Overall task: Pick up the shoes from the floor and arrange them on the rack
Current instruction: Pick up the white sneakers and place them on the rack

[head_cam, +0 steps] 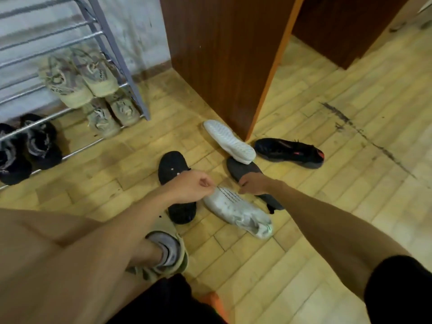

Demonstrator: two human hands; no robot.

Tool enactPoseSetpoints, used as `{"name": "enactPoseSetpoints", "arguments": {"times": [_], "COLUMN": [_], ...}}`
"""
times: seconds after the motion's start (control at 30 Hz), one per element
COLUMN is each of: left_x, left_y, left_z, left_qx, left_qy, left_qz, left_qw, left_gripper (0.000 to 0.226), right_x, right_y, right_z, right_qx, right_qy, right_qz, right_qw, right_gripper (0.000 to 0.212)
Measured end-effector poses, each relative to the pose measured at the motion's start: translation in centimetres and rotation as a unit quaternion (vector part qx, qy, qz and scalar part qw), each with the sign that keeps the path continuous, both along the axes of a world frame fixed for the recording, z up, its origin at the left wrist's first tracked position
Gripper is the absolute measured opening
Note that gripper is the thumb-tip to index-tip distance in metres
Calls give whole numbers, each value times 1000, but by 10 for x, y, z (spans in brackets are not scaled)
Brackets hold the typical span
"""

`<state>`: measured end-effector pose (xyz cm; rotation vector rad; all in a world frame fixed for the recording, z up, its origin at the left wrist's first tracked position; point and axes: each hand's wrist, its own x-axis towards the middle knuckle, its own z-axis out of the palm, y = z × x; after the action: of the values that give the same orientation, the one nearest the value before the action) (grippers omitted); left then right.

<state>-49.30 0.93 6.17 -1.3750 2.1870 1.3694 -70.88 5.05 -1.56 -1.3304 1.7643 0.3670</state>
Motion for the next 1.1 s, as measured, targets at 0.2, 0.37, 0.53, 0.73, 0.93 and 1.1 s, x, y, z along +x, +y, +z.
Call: {"name": "enactPoseSetpoints", "arguments": {"times": [0.2, 0.37, 0.53, 0.73, 0.93, 1.1], "left_x": [-6, -12, -7, -2, 3, 2], "left_y": [5, 3, -1, -6, -9, -5], "left_z": [-8, -12, -19, -20, -18, -7], "left_qx": [-17, -1, 17, 21, 11, 9], "left_qy": [-49, -43, -55, -57, -82, -91], "left_qz": [-73, -67, -66, -51, -33, 2], "left_qw": [996, 997, 996, 997, 996, 996], "left_gripper": [33, 34, 34, 32, 31, 19], "right_x": [-33, -24, -21, -24, -37, -19], "right_y": [65, 89, 77, 64, 28, -3], "right_z": [-41, -83, -83, -70, -27, 14], "right_qx": [108, 97, 73, 118, 77, -3], "right_qy": [65, 75, 75, 42, 23, -74], "right_qz": [43, 18, 2, -19, 59, -22], "right_qw": [991, 992, 995, 992, 995, 997], "right_gripper": [85, 119, 97, 63, 60, 25]}}
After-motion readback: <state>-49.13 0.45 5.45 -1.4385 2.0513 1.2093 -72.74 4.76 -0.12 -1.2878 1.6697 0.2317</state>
